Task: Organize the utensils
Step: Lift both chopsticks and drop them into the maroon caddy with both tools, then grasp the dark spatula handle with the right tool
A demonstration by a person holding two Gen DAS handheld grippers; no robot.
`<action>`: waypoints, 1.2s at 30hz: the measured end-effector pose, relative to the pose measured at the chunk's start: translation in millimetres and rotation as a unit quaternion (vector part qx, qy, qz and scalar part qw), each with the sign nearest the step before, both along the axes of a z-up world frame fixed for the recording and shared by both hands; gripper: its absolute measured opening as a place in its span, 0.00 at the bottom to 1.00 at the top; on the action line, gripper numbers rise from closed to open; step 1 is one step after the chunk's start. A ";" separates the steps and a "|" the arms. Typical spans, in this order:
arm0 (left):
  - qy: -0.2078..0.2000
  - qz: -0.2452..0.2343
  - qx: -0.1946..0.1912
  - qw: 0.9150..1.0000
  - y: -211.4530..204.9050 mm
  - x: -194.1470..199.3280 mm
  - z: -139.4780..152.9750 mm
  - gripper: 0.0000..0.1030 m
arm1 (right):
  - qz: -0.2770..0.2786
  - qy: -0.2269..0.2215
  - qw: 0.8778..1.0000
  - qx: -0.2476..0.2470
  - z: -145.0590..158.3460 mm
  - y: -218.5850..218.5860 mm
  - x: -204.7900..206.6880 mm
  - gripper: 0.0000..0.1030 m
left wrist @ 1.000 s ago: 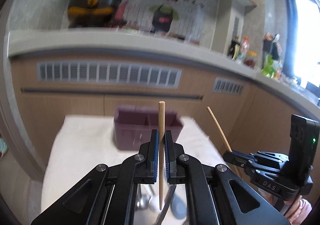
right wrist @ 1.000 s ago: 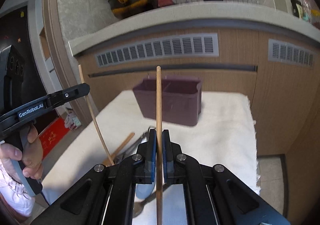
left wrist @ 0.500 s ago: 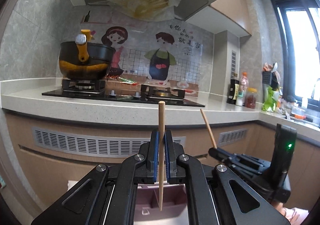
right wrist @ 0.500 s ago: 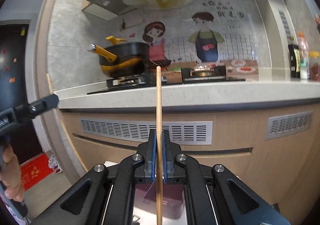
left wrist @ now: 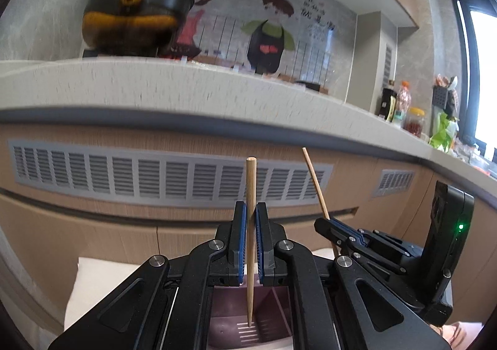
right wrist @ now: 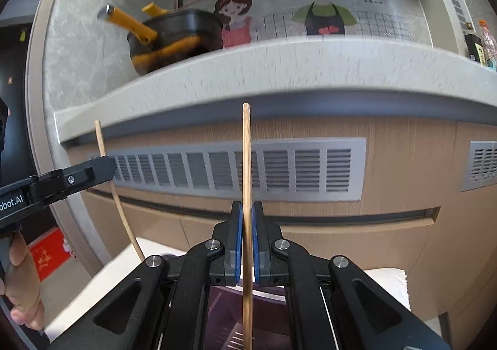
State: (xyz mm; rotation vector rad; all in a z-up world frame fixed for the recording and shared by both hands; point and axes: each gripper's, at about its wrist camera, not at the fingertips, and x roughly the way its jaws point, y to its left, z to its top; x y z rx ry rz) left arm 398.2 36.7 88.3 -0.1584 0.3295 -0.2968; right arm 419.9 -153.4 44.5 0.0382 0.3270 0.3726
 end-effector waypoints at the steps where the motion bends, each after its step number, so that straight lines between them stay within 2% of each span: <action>1: 0.003 0.001 0.002 1.000 -0.6 2.7 -3.9 0.06 | -0.002 0.001 1.000 -0.003 -4.4 0.4 3.8 0.04; 7: 0.024 0.012 0.018 0.999 -4.9 5.0 -24.7 0.08 | -0.011 -0.001 0.999 -0.032 -29.7 5.1 8.5 0.05; 9: 0.031 0.012 0.022 0.999 -6.5 3.1 -28.6 0.08 | -0.015 0.004 0.999 -0.040 -34.9 4.5 5.3 0.12; 11: 0.036 0.016 0.029 0.999 -8.4 -1.3 -32.1 0.08 | -0.012 0.014 0.999 -0.034 -37.6 -0.1 -1.2 0.35; 14: 0.046 0.019 0.031 0.998 -9.0 -11.7 -35.7 0.14 | -0.020 0.013 0.999 -0.033 -36.2 -9.2 -20.4 0.51; 17: 0.055 0.025 0.024 0.998 -5.3 -26.0 -34.9 0.28 | -0.034 0.012 0.999 -0.033 -32.6 -18.5 -40.8 0.63; 18: 0.057 0.030 0.025 0.998 -3.9 -33.2 -34.4 0.36 | -0.038 0.012 0.999 -0.033 -30.8 -22.8 -50.1 0.67; 19: 0.060 0.035 0.029 0.997 -3.1 -41.3 -34.3 0.44 | -0.043 0.013 0.998 -0.034 -30.0 -26.0 -57.4 0.76; 22: 0.068 0.043 0.047 0.996 -3.4 -65.7 -35.3 0.56 | -0.062 0.014 0.997 -0.047 -27.3 -35.7 -86.5 0.93; 23: 0.073 0.044 0.053 0.995 -2.2 -74.1 -37.8 0.57 | -0.070 0.015 0.996 -0.053 -26.1 -37.4 -93.8 0.99; 26: 0.100 0.046 0.058 0.992 2.7 -101.7 -50.0 0.64 | -0.070 0.025 0.995 -0.068 -24.9 -41.8 -118.6 1.00; 30: 0.143 0.051 0.063 0.986 7.5 -130.4 -71.4 0.72 | -0.035 0.065 0.993 -0.092 -34.6 -41.6 -145.4 1.00; 33: 0.161 0.058 0.084 0.982 7.2 -153.6 -89.8 0.74 | -0.015 0.085 0.988 -0.125 -46.2 -33.6 -167.6 1.00; 36: 0.174 0.041 0.108 0.978 3.8 -179.8 -105.7 0.74 | 0.001 0.119 0.982 -0.150 -60.5 -25.2 -185.8 1.00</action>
